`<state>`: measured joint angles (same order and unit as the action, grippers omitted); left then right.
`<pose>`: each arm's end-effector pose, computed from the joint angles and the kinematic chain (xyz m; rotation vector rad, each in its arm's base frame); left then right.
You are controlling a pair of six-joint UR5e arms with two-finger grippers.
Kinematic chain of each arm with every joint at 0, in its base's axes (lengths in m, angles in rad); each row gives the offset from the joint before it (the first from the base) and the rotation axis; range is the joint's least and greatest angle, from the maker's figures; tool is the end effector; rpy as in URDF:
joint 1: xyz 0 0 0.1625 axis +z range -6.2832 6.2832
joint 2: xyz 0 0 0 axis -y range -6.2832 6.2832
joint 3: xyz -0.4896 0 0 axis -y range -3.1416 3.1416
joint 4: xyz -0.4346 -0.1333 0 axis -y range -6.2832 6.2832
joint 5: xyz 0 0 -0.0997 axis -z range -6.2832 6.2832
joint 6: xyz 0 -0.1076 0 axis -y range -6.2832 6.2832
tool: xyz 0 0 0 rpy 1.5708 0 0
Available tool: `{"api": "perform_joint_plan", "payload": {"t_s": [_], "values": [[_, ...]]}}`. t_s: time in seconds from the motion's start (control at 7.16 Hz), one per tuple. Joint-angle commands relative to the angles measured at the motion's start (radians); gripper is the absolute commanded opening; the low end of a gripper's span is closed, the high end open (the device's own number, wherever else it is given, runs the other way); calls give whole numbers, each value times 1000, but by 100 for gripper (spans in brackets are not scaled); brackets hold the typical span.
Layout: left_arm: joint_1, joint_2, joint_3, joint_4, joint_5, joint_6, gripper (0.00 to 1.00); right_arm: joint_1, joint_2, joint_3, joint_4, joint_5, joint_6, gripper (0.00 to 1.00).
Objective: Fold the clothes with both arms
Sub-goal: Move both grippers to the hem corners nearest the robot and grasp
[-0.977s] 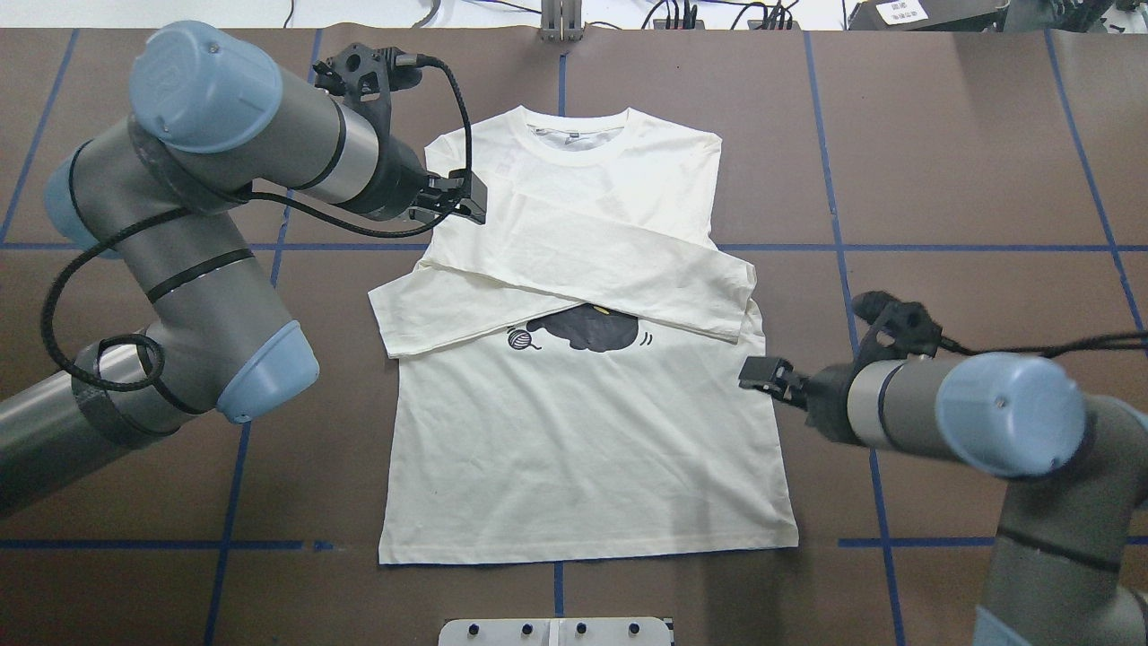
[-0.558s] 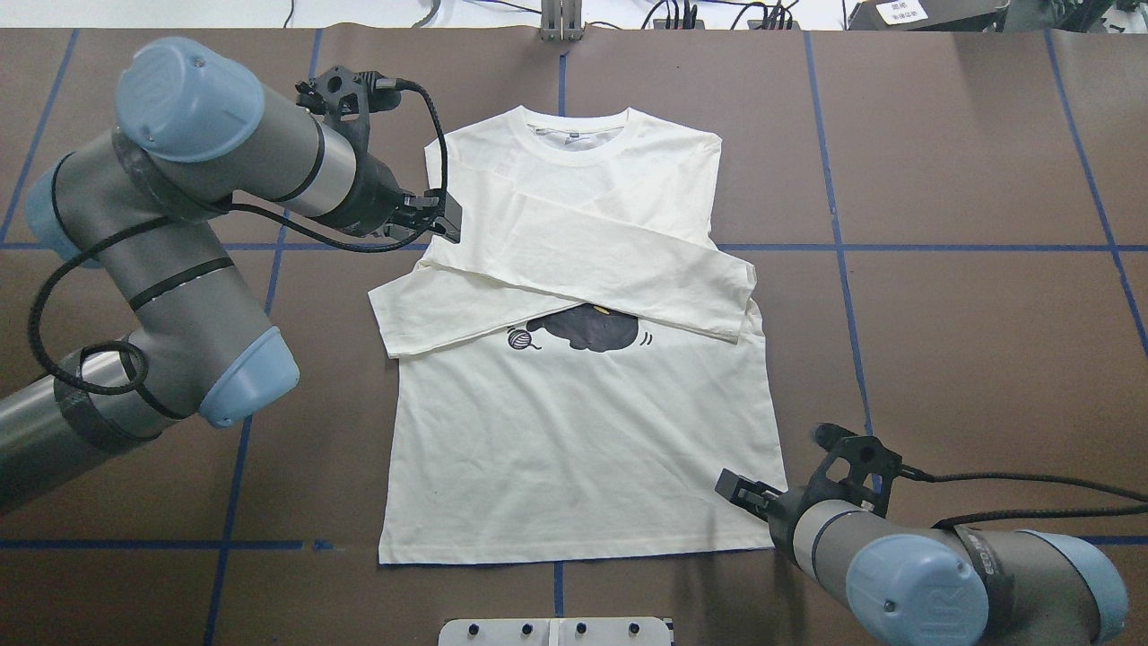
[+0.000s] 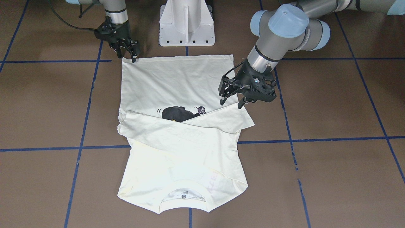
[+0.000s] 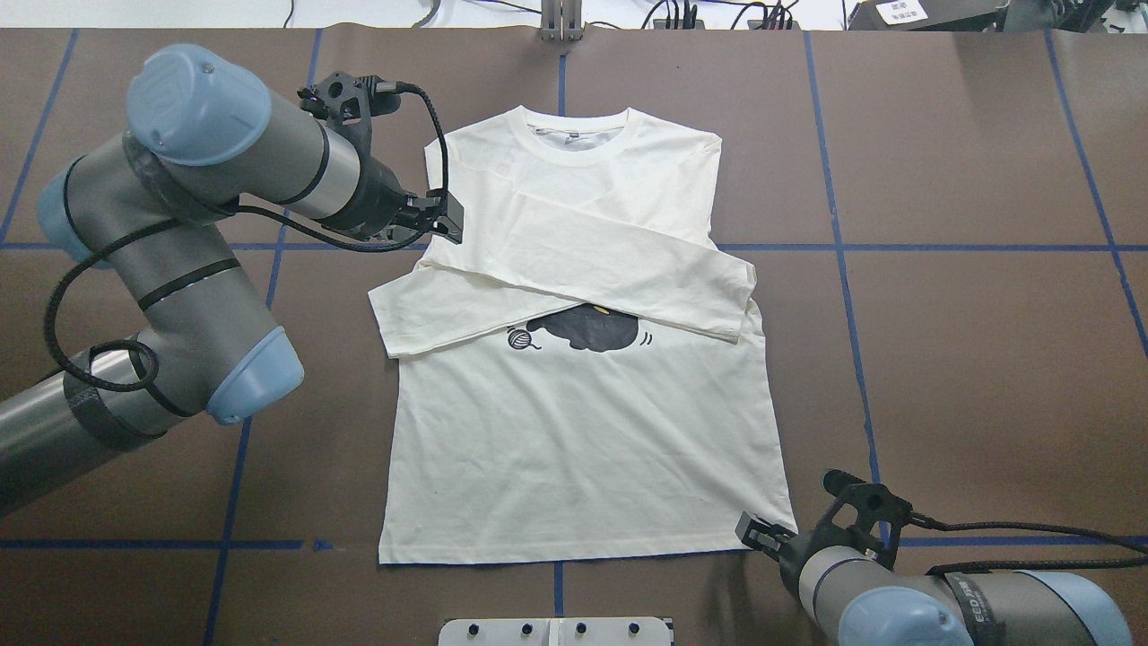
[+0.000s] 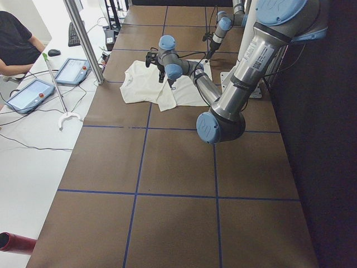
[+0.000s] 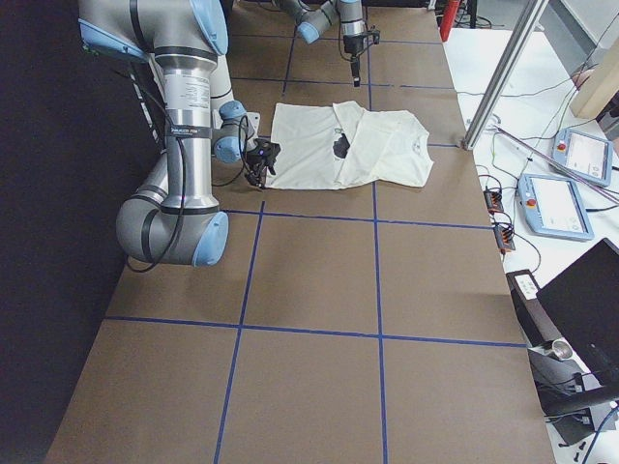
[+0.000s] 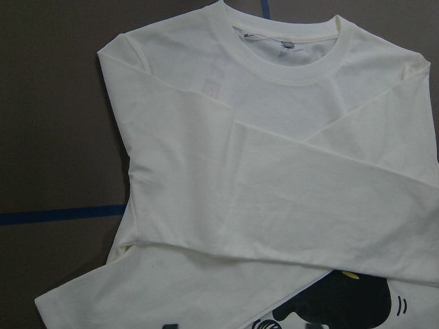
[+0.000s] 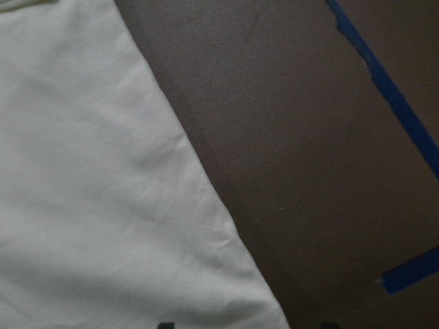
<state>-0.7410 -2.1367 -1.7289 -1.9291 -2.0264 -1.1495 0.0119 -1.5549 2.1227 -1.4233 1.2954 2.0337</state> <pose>0.4733 -0.5496 0.2452 0.2401 1.1102 -0.0381 -0.5154 -0.1687 0.4311 0.0992 -0.7614 0.5501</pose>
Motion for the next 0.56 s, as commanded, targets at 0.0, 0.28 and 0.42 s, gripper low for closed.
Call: {"api": "perform_joint_plan", "payload": {"t_s": [0.0,0.28,0.42], "values": [[0,-2,3,-2,0,-4,69,-7,-2,2,-16,1,16,44],[0,-3,3,-2,0,-6,69,-12,-2,2,-16,2,25,0],[0,-3,3,-2,0,-15,69,-12,-1,5,-16,2,25,0]]}}
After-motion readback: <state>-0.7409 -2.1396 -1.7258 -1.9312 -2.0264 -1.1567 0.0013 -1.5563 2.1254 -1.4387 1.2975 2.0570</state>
